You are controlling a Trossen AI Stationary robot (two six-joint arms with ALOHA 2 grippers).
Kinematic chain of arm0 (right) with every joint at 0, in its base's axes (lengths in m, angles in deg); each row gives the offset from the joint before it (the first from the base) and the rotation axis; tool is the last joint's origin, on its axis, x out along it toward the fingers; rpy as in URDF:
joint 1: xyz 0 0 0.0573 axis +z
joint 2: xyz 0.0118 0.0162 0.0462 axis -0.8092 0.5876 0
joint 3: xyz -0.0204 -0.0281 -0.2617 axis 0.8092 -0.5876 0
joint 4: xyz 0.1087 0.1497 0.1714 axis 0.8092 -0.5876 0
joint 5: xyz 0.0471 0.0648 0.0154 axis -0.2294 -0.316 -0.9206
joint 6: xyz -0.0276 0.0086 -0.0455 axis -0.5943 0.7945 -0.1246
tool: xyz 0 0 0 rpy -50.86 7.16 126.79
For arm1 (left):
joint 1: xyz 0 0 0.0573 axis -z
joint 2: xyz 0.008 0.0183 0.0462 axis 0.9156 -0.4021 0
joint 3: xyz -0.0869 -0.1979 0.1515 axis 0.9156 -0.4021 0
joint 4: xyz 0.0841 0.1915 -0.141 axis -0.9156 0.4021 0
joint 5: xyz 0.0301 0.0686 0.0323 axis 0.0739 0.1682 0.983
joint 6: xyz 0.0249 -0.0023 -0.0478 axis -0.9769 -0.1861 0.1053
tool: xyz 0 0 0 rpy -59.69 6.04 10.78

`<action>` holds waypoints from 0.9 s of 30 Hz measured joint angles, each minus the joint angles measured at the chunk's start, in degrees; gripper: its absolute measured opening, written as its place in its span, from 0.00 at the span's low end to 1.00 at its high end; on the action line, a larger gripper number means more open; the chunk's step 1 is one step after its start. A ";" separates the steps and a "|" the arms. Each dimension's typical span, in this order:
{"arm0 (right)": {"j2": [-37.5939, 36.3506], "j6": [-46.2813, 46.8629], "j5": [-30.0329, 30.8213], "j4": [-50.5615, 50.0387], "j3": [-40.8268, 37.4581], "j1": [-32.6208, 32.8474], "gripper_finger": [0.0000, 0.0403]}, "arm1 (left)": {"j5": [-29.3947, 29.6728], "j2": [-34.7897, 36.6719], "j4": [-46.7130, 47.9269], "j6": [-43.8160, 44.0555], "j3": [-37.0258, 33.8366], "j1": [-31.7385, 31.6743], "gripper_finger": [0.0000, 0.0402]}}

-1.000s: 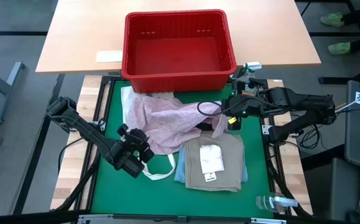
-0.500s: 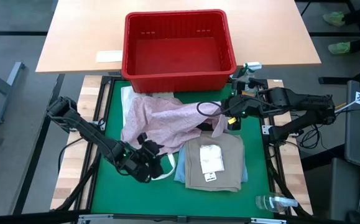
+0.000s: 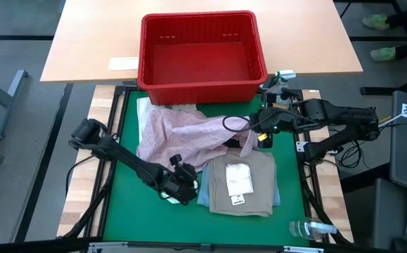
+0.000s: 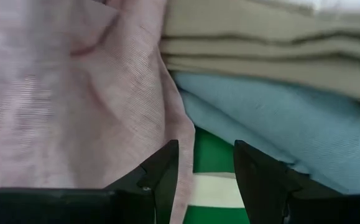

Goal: Fold laundry
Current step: Fold the pink polo

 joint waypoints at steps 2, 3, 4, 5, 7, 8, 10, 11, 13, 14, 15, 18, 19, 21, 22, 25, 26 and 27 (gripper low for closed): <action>0.00 0.00 0.00 -0.02 0.00 0.00 0.01 | -0.46 -2.06 -1.23 -1.69 0.00 -0.71 0.37; 0.00 0.00 0.00 0.00 0.00 -0.01 0.01 | -0.95 -2.88 -1.76 -2.43 0.00 -1.12 0.37; 0.00 0.00 0.00 0.00 0.00 -0.01 0.01 | -1.55 -3.70 -1.97 -3.13 0.00 -1.54 0.37; 0.00 0.02 0.00 -0.02 0.00 -0.02 0.01 | -2.08 -4.40 -2.20 -3.70 0.00 -1.93 0.37; 0.00 0.01 0.00 0.00 0.00 0.00 0.01 | -2.64 -5.62 -2.98 -4.66 0.00 -2.68 0.37; 0.00 0.00 0.00 0.00 0.00 0.00 0.01 | -2.61 -6.22 -3.35 -5.04 0.00 -3.04 0.37; 0.00 0.00 0.00 0.00 0.00 0.00 0.01 | -2.69 -7.47 -3.76 -5.20 0.00 -3.86 0.37; 0.00 0.01 -0.02 0.00 0.00 -0.01 0.01 | -3.03 -8.18 -3.88 -5.20 0.00 -4.30 0.37; 0.00 0.01 -0.01 0.00 0.00 -0.01 0.01 | -4.80 -9.64 -3.92 -5.17 0.00 -5.27 0.37; 0.00 0.00 -0.01 0.00 0.00 -0.02 0.01 | -5.24 -10.18 -4.20 -4.91 0.06 -5.68 0.37; 0.00 0.00 -0.01 -0.02 0.00 0.00 0.01 | -5.74 -10.42 -4.36 -4.59 0.11 -5.93 0.36; 0.02 0.00 -0.02 -0.14 0.00 0.00 0.01 | -5.31 -10.63 -4.68 -3.18 0.13 -6.05 0.31; 0.02 0.00 -0.02 -0.35 0.00 0.00 0.01 | -4.74 -10.66 -4.70 -3.19 0.23 -6.04 0.28; 0.00 0.00 -0.02 -1.01 0.00 0.00 0.01 | -4.17 -10.18 -4.37 -3.21 0.31 -5.90 0.20; 0.00 0.02 -0.02 -1.53 0.00 0.00 0.01 | -3.83 -10.08 -4.17 -3.20 0.35 -5.96 0.15; 0.00 0.66 -0.07 -2.91 0.00 0.00 0.01 | -4.07 -8.90 -3.51 -2.54 0.52 -5.82 0.03; -0.01 0.85 -0.17 -3.76 0.00 0.00 0.01 | -4.90 -8.01 -3.55 -1.18 0.53 -5.72 0.02; -0.21 1.33 -0.64 -4.49 -0.01 0.00 0.01 | -5.62 -7.02 -3.33 0.32 0.55 -5.73 0.02</action>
